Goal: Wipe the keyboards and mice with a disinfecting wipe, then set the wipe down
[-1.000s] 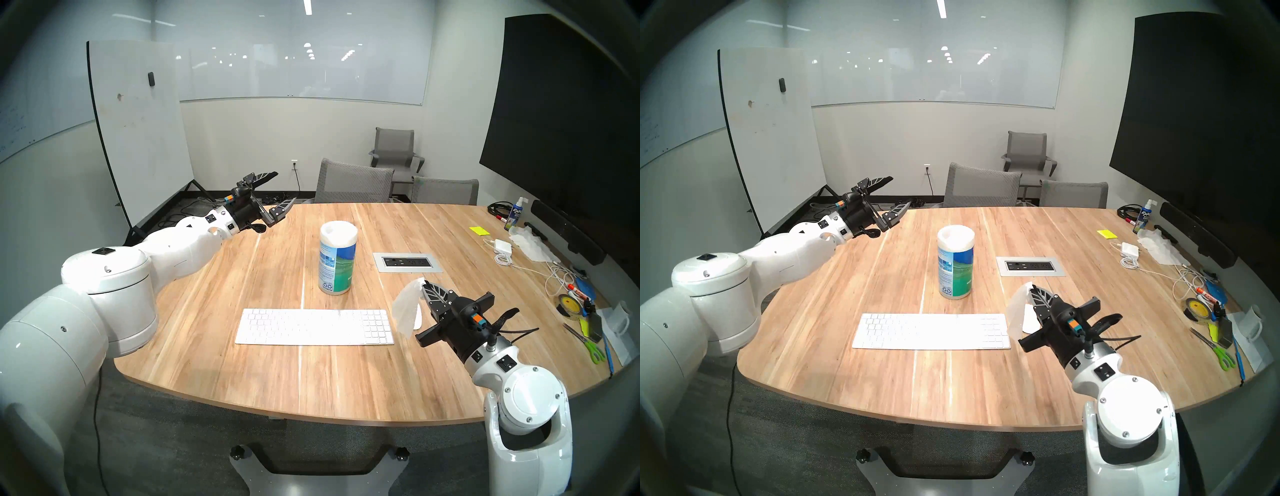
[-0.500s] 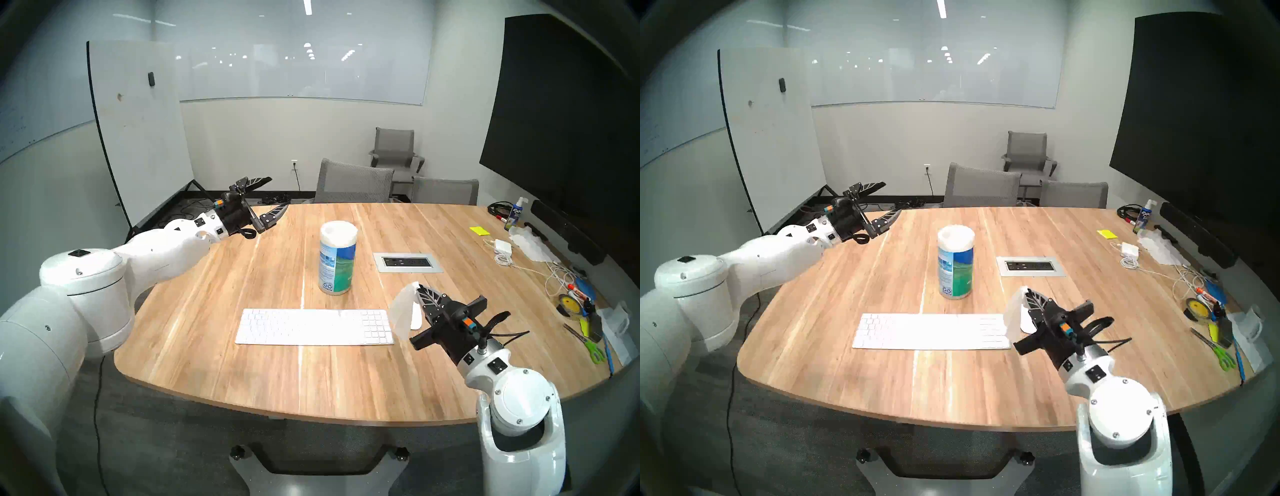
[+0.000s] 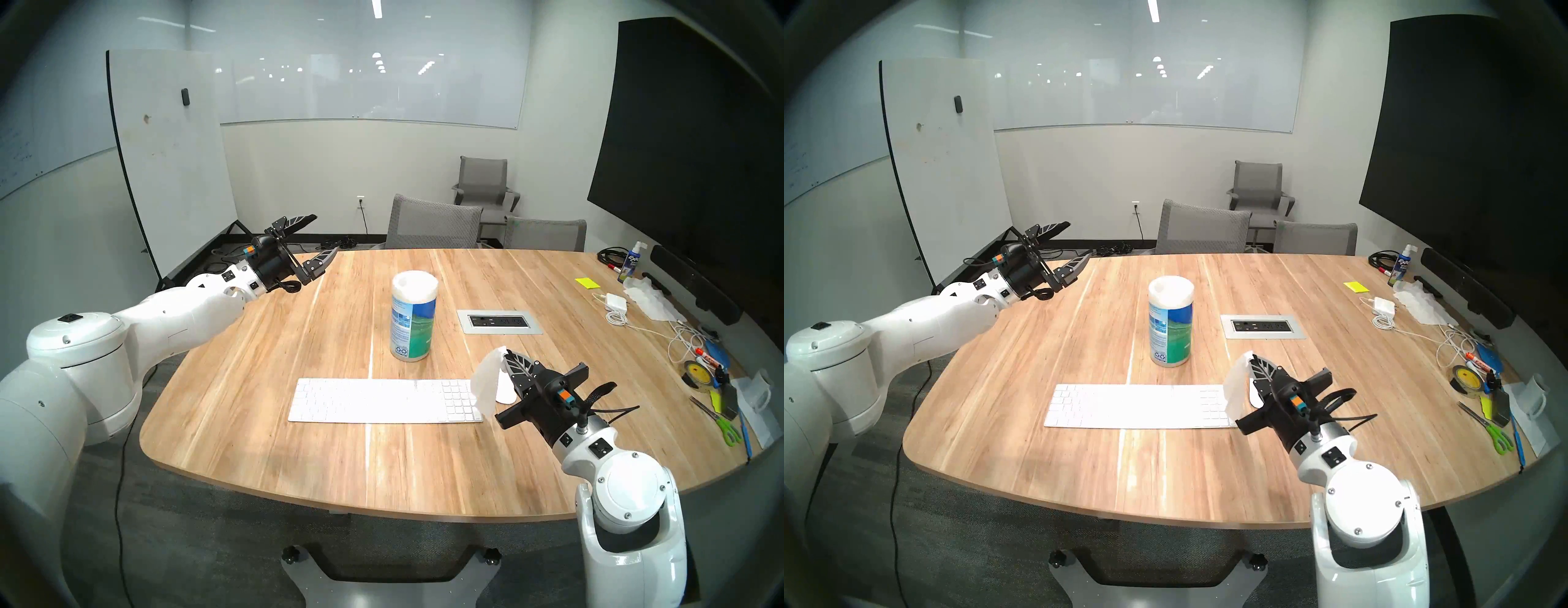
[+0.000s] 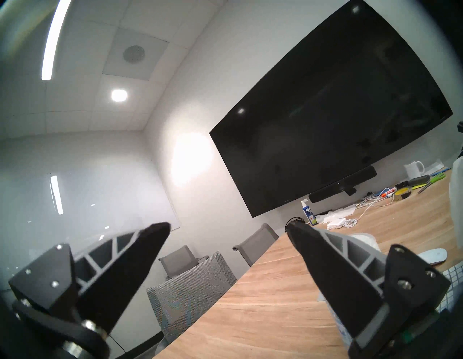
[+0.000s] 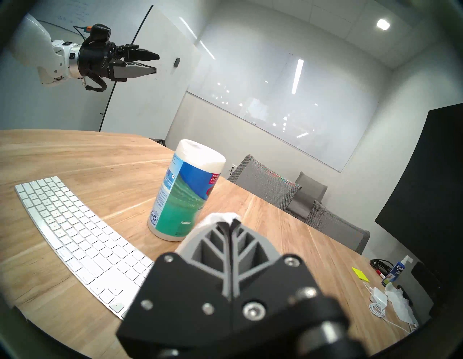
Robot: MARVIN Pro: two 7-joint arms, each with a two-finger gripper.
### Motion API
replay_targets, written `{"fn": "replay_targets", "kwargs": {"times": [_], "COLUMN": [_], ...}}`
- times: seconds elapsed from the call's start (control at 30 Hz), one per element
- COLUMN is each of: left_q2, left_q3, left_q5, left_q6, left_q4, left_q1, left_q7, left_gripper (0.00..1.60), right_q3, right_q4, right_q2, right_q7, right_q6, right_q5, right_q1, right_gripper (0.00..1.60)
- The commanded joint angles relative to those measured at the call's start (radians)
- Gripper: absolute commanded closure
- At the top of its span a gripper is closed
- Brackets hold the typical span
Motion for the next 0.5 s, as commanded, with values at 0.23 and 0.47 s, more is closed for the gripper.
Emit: {"fn": "replay_targets", "kwargs": {"times": [0.23,0.47], "left_q2": [0.012,0.002], "left_q3": [-0.067,-0.117], "left_q5": [0.02,0.03], "left_q6": [-0.002,-0.002], "left_q4": [0.055,0.067], "left_q1": [0.037,0.057], "left_q7": [0.007,0.015], "left_gripper": [0.0,0.0], "right_q3": [-0.016,-0.034], "right_q4": [-0.008,-0.001], "right_q2": [-0.001,-0.003], "right_q7": [-0.005,-0.007], "right_q6": [-0.002,0.0], "right_q5": [-0.013,-0.027], "right_q1": [0.029,0.035], "right_gripper": [1.6,1.6]}}
